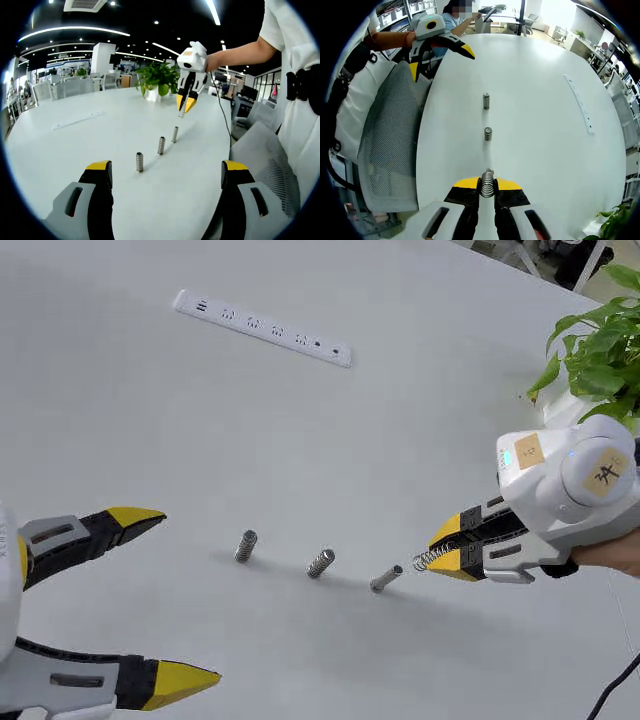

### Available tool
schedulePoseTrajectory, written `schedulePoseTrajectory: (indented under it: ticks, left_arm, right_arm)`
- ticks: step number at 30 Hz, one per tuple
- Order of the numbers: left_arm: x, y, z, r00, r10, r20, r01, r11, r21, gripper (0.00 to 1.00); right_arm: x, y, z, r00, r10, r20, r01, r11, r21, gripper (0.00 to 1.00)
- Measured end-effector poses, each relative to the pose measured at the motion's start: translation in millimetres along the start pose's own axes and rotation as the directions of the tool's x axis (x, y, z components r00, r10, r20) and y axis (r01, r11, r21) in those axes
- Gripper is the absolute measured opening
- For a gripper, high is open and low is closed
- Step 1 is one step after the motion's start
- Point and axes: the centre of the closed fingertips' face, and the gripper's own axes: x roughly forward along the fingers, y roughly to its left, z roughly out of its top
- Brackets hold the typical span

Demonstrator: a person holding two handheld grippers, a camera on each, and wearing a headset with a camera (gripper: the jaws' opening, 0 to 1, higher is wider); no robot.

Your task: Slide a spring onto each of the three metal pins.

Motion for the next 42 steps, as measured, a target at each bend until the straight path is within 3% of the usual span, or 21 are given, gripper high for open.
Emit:
schedulePoseTrajectory:
  ticks: [12,22,42]
  left_arm:
    - [3.5,3.4,0.6,0.9997,0.006,0.023,-0.005,1.000,-0.014,0.94]
    - [4.4,2.0,-3.3,0.9998,-0.002,0.018,0.002,1.000,-0.028,0.93]
    - [8.7,-1.1,-0.7,0.9995,-0.017,0.026,0.018,0.999,-0.039,0.93]
  right_arm:
    - [16.4,-3.2,-4.0,0.9980,0.015,-0.061,-0.017,0.999,-0.031,0.07]
    - [21.9,-3.5,-2.1,0.9971,0.025,-0.071,-0.028,0.999,-0.035,0.07]
    - [29.5,-3.4,-4.7,0.9953,0.041,-0.087,-0.045,0.998,-0.042,0.07]
